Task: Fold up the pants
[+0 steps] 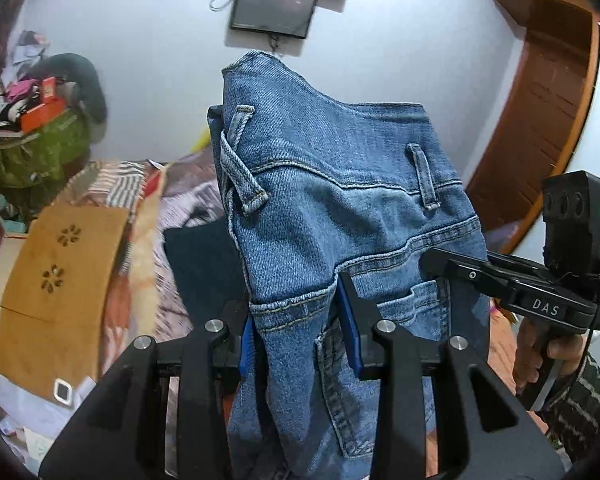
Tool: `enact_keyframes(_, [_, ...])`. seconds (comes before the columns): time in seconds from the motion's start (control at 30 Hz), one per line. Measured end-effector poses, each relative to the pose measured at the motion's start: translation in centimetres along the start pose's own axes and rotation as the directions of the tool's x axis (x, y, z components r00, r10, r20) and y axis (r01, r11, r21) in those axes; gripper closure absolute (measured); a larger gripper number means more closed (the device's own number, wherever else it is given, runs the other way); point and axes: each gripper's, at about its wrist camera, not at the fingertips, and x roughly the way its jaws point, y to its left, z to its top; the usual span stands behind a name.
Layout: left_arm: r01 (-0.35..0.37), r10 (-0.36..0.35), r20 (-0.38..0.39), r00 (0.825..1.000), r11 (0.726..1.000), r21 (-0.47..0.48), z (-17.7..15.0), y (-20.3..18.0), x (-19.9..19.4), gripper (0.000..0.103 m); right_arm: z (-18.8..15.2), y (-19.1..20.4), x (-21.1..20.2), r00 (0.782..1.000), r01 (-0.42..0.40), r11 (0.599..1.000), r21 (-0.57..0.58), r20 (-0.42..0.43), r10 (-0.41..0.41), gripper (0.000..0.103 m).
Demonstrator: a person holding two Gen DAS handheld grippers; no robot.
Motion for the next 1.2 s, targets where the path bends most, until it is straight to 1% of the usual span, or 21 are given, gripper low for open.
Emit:
enact_keyframes(0.07, [-0.010, 0.010, 0.004, 1.000, 1.000, -0.014, 0.5, 1.1, 1.0, 0.068, 0.8, -0.4, 2.0, 1.000, 0.000, 1.000, 0.006, -0.006, 0.000, 0.084])
enact_keyframes(0.13, [-0.026, 0.026, -0.002, 1.000, 0.999, -0.025, 0.8, 2.6, 2.8, 0.068, 1.1, -1.0, 4.0, 1.000, 0.006, 1.000, 0.011, -0.017, -0.006, 0.084])
enact_keyframes(0.23, [-0.054, 0.052, -0.027, 0.998, 0.997, -0.047, 0.4, 5.0, 5.9, 0.068, 1.3, -1.8, 7.1, 0.998, 0.023, 0.999, 0.026, -0.053, -0.022, 0.084])
enact_keyframes(0.33, [-0.077, 0.072, -0.065, 0.995, 0.994, -0.083, 0.0, 7.4, 9.9, 0.068, 1.2, -3.1, 11.4, 0.993, 0.063, 0.998, 0.024, -0.106, -0.061, 0.084])
enact_keyframes(0.4, [-0.085, 0.075, -0.092, 0.993, 0.991, -0.104, -0.5, 8.8, 12.6, 0.068, 1.0, -4.0, 13.5, 0.987, 0.085, 0.996, 0.029, -0.136, -0.081, 0.084])
enact_keyframes(0.5, [-0.106, 0.092, -0.124, 0.988, 0.988, -0.108, -1.5, 10.5, 16.5, 0.068, 0.3, -6.0, 17.0, 0.977, 0.118, 0.991, 0.058, -0.186, -0.105, 0.084])
enact_keyframes(0.6, [-0.138, 0.116, -0.175, 0.978, 0.983, -0.121, -2.8, 12.0, 20.2, 0.068, -0.7, -7.7, 20.0, 0.961, 0.159, 0.983, 0.095, -0.245, -0.132, 0.084])
enact_keyframes(0.67, [-0.143, 0.109, -0.226, 0.968, 0.979, -0.142, -3.9, 12.9, 22.6, 0.067, -1.5, -8.6, 21.9, 0.936, 0.202, 0.976, 0.077, -0.308, -0.169, 0.083])
enact_keyframes(0.73, [-0.150, 0.093, -0.296, 0.951, 0.973, -0.176, -5.4, 13.7, 25.3, 0.065, -2.3, -9.5, 22.8, 0.913, 0.243, 0.966, 0.087, -0.358, -0.198, 0.083])
enact_keyframes(0.77, [-0.157, 0.094, -0.314, 0.945, 0.970, -0.183, -5.8, 13.8, 25.9, 0.064, -2.6, -9.8, 22.9, 0.912, 0.249, 0.963, 0.105, -0.359, -0.197, 0.082])
enact_keyframes(0.8, [-0.172, 0.105, -0.320, 0.942, 0.967, -0.189, -6.5, 13.9, 26.4, 0.063, -2.9, -10.0, 22.5, 0.920, 0.239, 0.963, 0.126, -0.346, -0.183, 0.081])
enact_keyframes(0.83, [-0.173, 0.109, -0.307, 0.945, 0.966, -0.190, -6.6, 13.9, 26.3, 0.061, -3.1, -10.0, 22.0, 0.927, 0.228, 0.964, 0.140, -0.334, -0.171, 0.081])
enact_keyframes(0.87, [-0.177, 0.115, -0.299, 0.947, 0.965, -0.192, -6.6, 13.8, 25.9, 0.060, -3.2, -9.9, 21.6, 0.929, 0.230, 0.964, 0.137, -0.327, -0.175, 0.080])
enact_keyframes(0.97, [-0.207, 0.141, -0.317, 0.938, 0.961, -0.185, -6.6, 13.7, 24.6, 0.060, -3.4, -8.9, 19.5, 0.931, 0.231, 0.967, 0.110, -0.314, -0.187, 0.077])
enact_keyframes(1.03, [-0.243, 0.188, -0.316, 0.930, 0.959, -0.144, -6.4, 12.9, 22.5, 0.060, -3.8, -8.4, 17.7, 0.932, 0.232, 0.966, 0.112, -0.310, -0.187, 0.076])
enact_keyframes(1.07, [-0.252, 0.207, -0.305, 0.930, 0.961, -0.118, -6.3, 12.5, 21.3, 0.060, -3.9, -8.1, 17.0, 0.933, 0.230, 0.967, 0.109, -0.306, -0.188, 0.076])
enact_keyframes(1.13, [-0.253, 0.223, -0.269, 0.937, 0.964, -0.085, -5.8, 11.8, 18.7, 0.060, -3.9, -7.6, 15.4, 0.938, 0.226, 0.970, 0.084, -0.286, -0.194, 0.076])
enact_keyframes(1.17, [-0.252, 0.227, -0.243, 0.943, 0.965, -0.076, -5.5, 11.2, 16.8, 0.060, -3.7, -6.6, 13.7, 0.945, 0.219, 0.974, 0.061, -0.260, -0.196, 0.076])
enact_keyframes(1.2, [-0.246, 0.224, -0.222, 0.949, 0.966, -0.076, -5.3, 10.8, 15.0, 0.060, -3.6, -6.0, 13.2, 0.951, 0.215, 0.975, 0.053, -0.240, -0.197, 0.076])
